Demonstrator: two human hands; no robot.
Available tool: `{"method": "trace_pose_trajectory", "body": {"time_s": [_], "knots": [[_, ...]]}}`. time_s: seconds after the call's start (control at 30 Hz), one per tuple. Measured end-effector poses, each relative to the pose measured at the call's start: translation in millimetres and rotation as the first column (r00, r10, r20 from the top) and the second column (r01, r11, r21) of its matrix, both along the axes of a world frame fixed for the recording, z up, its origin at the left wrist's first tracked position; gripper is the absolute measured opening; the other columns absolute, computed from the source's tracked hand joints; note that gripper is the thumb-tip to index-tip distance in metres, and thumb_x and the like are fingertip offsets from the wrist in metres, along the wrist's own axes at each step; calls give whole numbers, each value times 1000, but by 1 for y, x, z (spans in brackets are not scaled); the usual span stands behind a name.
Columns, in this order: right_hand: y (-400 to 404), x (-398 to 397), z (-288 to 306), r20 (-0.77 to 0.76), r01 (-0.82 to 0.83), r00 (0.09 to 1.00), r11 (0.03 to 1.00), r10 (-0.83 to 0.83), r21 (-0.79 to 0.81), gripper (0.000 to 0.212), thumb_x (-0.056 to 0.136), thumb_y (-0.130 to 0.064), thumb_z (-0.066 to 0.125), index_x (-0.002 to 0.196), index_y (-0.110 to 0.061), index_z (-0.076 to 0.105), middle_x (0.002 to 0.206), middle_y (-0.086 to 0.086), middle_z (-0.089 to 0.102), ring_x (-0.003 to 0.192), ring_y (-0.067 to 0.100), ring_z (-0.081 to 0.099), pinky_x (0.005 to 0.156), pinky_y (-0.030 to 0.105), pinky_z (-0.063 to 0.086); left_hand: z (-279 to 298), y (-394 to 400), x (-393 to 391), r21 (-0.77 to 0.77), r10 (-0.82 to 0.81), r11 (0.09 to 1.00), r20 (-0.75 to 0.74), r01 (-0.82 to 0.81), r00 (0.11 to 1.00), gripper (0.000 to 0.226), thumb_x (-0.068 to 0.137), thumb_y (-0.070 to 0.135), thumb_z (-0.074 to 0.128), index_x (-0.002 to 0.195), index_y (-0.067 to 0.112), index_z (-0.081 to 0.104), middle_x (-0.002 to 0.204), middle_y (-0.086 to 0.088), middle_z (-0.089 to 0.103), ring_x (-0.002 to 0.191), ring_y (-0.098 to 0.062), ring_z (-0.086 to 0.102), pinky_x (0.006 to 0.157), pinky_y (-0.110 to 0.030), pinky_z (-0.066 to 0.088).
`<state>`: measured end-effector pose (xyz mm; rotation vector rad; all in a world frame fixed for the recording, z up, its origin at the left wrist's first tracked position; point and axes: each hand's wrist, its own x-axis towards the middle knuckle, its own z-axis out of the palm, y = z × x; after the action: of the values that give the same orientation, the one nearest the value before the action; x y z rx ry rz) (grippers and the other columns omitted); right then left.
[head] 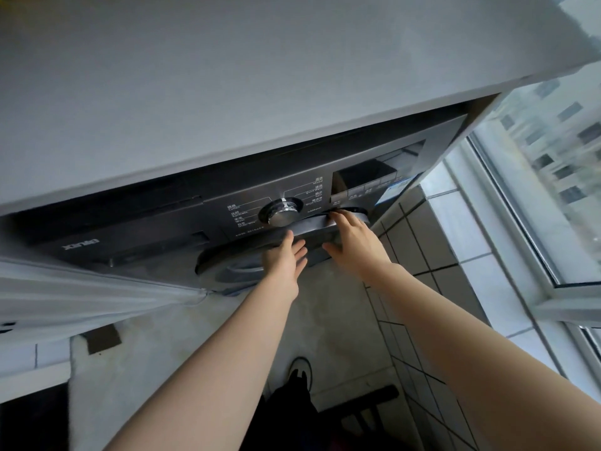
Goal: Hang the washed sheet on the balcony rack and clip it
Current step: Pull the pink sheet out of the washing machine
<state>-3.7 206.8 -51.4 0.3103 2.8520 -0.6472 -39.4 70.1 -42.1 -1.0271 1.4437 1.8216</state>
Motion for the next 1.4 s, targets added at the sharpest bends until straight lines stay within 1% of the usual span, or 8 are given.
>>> {"method": "trace_pose_trajectory", "body": {"time_s": [0.27, 0.43, 0.77, 0.83, 1.03, 1.17, 1.3, 1.4], "knots": [[3, -3, -5, -53, 3, 999, 999, -5, -37, 54, 86, -27, 67, 132, -11, 44, 128, 7, 47, 112, 31, 51, 83, 41, 49, -1, 5, 6, 8, 33, 999, -20, -33, 999, 19, 98, 31, 52, 86, 17, 53, 120, -13, 66, 105, -23, 65, 86, -32, 50], [1, 0, -6, -70, 17, 997, 1000, -18, -17, 39, 88, -22, 64, 120, -8, 49, 120, 8, 49, 105, 32, 52, 76, 40, 48, -1, -2, 17, -61, -70, 996, -67, 66, 995, 18, 98, 35, 50, 87, 23, 56, 118, -7, 68, 101, -19, 65, 90, -33, 48], [-10, 65, -7, -43, 40, 998, 994, -45, -98, 30, 86, -27, 67, 105, -12, 49, 107, 3, 51, 79, 31, 57, 67, 41, 48, -13, -29, 71, -145, -212, 970, -94, 197, 973, 28, 98, 34, 50, 113, 11, 57, 105, 2, 68, 85, -7, 67, 89, -33, 50], [-18, 81, -5, -36, 72, 996, 987, -78, -144, 30, 84, -26, 69, 103, -12, 51, 104, 2, 51, 80, 29, 55, 70, 40, 48, -12, -39, 80, -145, -247, 962, -95, 232, 964, 28, 98, 34, 51, 114, 11, 57, 103, 3, 68, 87, -6, 67, 85, -31, 49], [-52, 128, 1, -1, 185, 982, 957, -190, -224, 29, 83, -20, 72, 100, -10, 52, 100, 0, 51, 81, 24, 52, 70, 35, 44, -10, -68, 108, -165, -321, 938, -81, 305, 944, 31, 97, 34, 52, 115, 10, 57, 97, 5, 69, 86, -6, 68, 98, -38, 48], [-81, 157, 0, 64, 288, 957, 913, -281, -289, 29, 79, -16, 75, 97, -13, 52, 98, -2, 54, 89, 21, 54, 75, 33, 45, 0, -95, 130, -144, -408, 906, -55, 397, 911, 36, 99, 39, 46, 116, 10, 58, 109, -2, 70, 90, -19, 71, 91, -36, 51], [-114, 180, 4, 189, 380, 923, 867, -334, -323, 27, 79, -15, 74, 93, -14, 51, 94, 0, 58, 83, 17, 56, 60, 13, 39, 5, -123, 156, -119, -466, 881, -49, 458, 883, 33, 100, 35, 45, 115, 8, 57, 110, -7, 67, 93, -26, 69, 90, -37, 52], [-142, 200, 4, 215, 440, 896, 834, -388, -332, 20, 81, -14, 71, 96, -11, 57, 93, -1, 61, 89, 19, 61, 74, 21, 46, 1, -144, 172, -113, -469, 880, -49, 462, 882, 28, 97, 32, 52, 113, 8, 55, 105, -6, 65, 94, -26, 68, 86, -35, 52]]}}
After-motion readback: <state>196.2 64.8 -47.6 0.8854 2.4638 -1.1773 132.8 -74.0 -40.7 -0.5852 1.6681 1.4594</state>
